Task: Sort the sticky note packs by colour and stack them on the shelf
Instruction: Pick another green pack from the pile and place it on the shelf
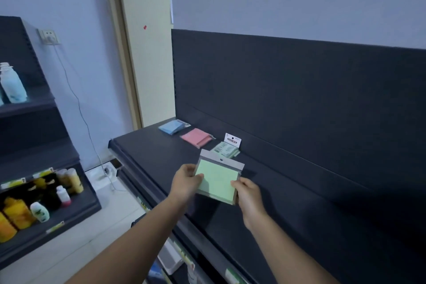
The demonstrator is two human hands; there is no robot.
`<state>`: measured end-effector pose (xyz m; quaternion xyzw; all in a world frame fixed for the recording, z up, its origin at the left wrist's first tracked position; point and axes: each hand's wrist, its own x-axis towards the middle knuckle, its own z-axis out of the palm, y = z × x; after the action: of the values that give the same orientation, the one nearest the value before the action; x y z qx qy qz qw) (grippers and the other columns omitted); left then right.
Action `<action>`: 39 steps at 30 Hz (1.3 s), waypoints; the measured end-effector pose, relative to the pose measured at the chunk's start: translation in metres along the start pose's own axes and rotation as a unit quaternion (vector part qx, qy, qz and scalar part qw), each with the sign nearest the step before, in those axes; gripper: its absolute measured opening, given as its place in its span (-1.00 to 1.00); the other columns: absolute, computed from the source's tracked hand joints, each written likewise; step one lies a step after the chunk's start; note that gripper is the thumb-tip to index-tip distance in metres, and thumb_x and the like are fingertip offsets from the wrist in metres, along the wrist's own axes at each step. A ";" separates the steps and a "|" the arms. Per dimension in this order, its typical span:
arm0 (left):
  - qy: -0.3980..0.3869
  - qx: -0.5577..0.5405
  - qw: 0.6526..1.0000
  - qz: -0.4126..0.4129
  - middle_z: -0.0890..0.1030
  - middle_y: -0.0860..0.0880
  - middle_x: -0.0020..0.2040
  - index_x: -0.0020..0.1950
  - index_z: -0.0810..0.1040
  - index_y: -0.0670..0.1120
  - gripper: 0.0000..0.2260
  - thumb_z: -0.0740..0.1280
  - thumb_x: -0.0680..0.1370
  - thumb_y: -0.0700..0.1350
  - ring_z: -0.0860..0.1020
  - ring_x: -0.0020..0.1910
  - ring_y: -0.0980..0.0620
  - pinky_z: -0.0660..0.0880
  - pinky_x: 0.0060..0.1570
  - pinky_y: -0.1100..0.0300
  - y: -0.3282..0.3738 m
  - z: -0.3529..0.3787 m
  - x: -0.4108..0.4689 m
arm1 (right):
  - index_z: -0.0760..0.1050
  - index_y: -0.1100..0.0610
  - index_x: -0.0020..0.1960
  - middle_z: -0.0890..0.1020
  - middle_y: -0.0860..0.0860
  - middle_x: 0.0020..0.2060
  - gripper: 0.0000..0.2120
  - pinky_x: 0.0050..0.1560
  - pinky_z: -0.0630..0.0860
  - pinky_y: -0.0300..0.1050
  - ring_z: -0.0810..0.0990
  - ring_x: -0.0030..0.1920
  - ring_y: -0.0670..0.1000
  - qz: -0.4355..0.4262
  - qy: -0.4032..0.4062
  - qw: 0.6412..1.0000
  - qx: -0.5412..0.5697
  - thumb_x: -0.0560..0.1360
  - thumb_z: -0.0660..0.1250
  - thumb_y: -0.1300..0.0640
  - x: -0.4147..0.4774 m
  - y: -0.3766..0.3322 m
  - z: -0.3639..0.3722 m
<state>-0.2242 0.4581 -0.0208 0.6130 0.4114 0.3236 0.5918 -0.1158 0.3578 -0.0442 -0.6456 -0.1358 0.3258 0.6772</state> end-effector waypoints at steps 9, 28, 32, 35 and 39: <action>-0.052 -0.020 0.998 -0.004 0.63 -0.10 0.06 0.22 0.51 -0.22 -0.64 0.28 0.44 -0.43 0.57 -0.03 -0.02 0.49 0.05 0.12 -0.004 0.022 0.096 | 0.58 0.12 -0.22 0.65 -0.02 -0.30 -0.75 -0.37 0.40 -0.25 0.51 -0.36 -0.10 -0.048 0.044 0.998 0.002 0.47 0.22 0.38 0.088 -0.005 0.019; -0.251 0.135 0.911 0.298 0.33 0.12 0.37 0.43 0.22 0.04 -0.31 0.40 0.40 -0.33 0.26 0.38 0.23 0.14 0.37 0.40 -0.029 0.045 0.214 | 0.05 0.14 0.51 0.03 -0.04 0.50 -0.28 0.29 -0.07 -0.58 0.03 0.44 -0.19 -0.181 0.099 0.919 -0.336 0.46 0.35 0.24 0.162 0.005 0.048; -0.240 0.093 0.919 0.300 0.42 0.00 0.32 0.40 0.30 -0.09 -0.38 0.38 0.40 -0.41 0.36 0.33 0.11 0.27 0.37 0.24 -0.028 0.050 0.228 | 0.04 0.21 0.50 0.01 -0.03 0.47 -0.26 0.38 0.01 -0.44 0.04 0.49 -0.08 -0.208 0.106 0.909 -0.344 0.44 0.35 0.35 0.169 -0.001 0.052; -0.223 0.101 0.924 0.295 0.33 -0.01 0.40 0.45 0.19 -0.07 -0.35 0.36 0.44 -0.39 0.26 0.40 0.14 0.13 0.41 0.37 -0.031 0.049 0.225 | 0.12 0.20 0.45 0.07 0.00 0.45 -0.30 0.39 0.04 -0.45 0.09 0.47 -0.07 -0.255 0.147 0.897 -0.329 0.41 0.34 0.42 0.167 -0.004 0.059; -0.228 0.110 0.913 0.319 0.17 -0.08 0.49 0.49 0.09 -0.22 -0.32 0.32 0.46 -0.41 0.11 0.47 0.03 -0.04 0.43 0.41 -0.035 0.044 0.231 | 0.10 0.10 0.45 0.09 -0.01 0.46 -0.26 0.41 0.05 -0.41 0.09 0.47 -0.14 -0.284 0.180 0.882 -0.331 0.39 0.33 0.43 0.169 -0.007 0.068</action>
<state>-0.0851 0.6418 -0.0807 0.8299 0.0801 0.2994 0.4639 -0.0279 0.5157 -0.0686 -0.8135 -0.2885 -0.0661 0.5007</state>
